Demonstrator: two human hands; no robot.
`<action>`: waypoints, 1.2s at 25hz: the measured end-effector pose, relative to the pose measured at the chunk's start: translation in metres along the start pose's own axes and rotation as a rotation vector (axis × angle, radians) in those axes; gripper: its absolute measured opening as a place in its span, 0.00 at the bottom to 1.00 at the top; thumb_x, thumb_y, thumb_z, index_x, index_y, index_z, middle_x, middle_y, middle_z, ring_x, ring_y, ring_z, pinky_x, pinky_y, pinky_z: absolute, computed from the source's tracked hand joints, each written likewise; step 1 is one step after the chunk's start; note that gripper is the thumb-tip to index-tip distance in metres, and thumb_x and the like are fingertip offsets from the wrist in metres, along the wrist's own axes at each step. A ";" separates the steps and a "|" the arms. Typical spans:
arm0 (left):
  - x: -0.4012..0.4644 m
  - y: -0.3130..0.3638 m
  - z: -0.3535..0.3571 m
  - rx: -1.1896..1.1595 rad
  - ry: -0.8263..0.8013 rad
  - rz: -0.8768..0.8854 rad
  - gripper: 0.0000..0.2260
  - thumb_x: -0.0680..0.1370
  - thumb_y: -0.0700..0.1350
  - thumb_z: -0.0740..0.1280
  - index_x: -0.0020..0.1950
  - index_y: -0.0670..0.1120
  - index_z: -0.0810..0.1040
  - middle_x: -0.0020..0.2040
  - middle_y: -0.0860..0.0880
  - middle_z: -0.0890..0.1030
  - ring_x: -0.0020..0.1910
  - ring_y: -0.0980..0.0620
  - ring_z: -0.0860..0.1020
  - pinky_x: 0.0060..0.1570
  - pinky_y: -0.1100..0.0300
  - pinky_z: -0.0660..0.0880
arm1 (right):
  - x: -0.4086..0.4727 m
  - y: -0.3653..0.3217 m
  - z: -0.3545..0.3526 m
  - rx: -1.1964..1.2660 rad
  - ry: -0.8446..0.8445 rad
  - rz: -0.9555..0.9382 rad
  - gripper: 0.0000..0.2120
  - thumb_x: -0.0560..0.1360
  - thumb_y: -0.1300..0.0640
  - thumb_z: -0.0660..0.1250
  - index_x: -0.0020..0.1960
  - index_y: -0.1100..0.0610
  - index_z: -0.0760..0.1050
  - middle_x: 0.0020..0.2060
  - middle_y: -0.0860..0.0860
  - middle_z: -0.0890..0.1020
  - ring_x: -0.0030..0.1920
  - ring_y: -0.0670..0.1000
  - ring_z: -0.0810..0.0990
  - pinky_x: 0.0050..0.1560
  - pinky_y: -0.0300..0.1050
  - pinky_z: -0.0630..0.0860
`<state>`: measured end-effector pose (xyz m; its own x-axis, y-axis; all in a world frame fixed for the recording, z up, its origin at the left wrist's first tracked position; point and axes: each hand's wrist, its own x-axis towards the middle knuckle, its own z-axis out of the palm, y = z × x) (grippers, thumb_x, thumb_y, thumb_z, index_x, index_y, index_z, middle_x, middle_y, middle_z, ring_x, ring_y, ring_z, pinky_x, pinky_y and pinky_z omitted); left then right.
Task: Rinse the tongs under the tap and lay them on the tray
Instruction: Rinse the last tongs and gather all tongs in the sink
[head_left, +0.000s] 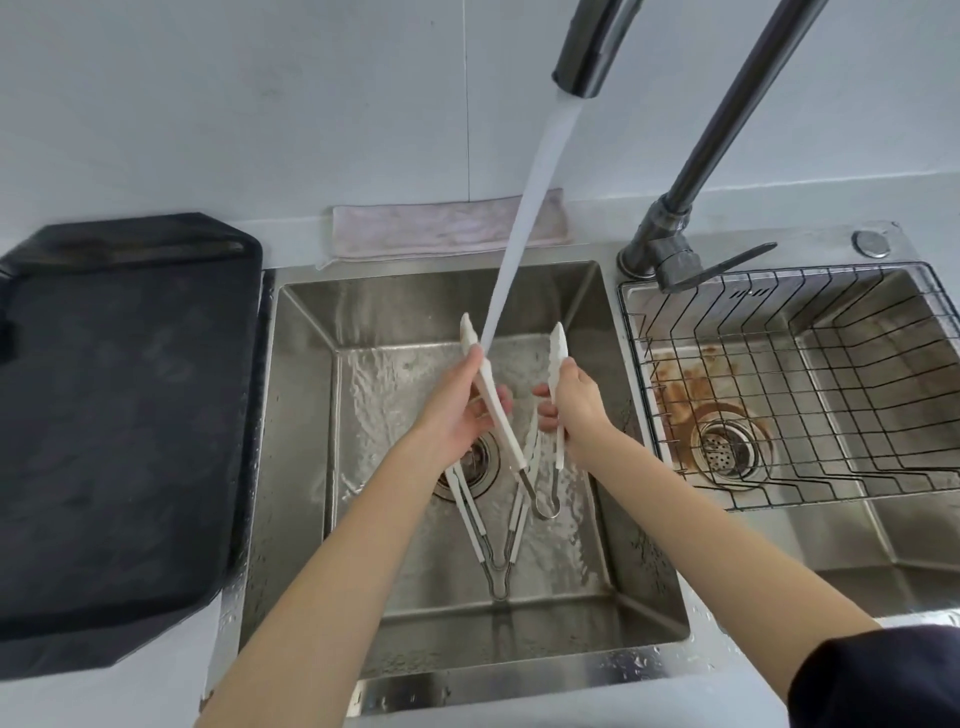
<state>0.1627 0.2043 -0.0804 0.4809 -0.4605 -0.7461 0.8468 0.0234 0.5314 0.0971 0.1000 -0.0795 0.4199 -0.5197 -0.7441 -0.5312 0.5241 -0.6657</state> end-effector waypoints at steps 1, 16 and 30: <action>0.000 0.004 0.003 -0.045 -0.040 0.020 0.09 0.77 0.48 0.64 0.51 0.44 0.70 0.36 0.48 0.70 0.33 0.53 0.73 0.31 0.62 0.78 | 0.000 0.002 0.000 0.054 -0.014 0.057 0.13 0.82 0.52 0.45 0.56 0.58 0.65 0.31 0.52 0.70 0.24 0.46 0.62 0.17 0.34 0.58; -0.009 0.027 0.040 -0.010 -0.106 0.124 0.07 0.78 0.48 0.61 0.48 0.46 0.73 0.37 0.50 0.75 0.30 0.57 0.74 0.31 0.65 0.74 | -0.008 0.007 0.002 0.076 -0.102 0.151 0.22 0.81 0.53 0.45 0.35 0.58 0.68 0.10 0.46 0.67 0.12 0.43 0.62 0.15 0.31 0.57; -0.012 0.013 0.001 0.414 0.074 0.189 0.16 0.80 0.55 0.52 0.56 0.47 0.72 0.39 0.51 0.78 0.36 0.55 0.75 0.39 0.61 0.73 | -0.012 0.015 -0.003 0.340 -0.026 0.040 0.13 0.81 0.50 0.51 0.47 0.54 0.70 0.30 0.49 0.64 0.23 0.45 0.60 0.22 0.34 0.59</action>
<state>0.1680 0.2092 -0.0642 0.6459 -0.4172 -0.6394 0.5879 -0.2625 0.7652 0.0820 0.1123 -0.0806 0.4243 -0.4790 -0.7685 -0.2741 0.7409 -0.6132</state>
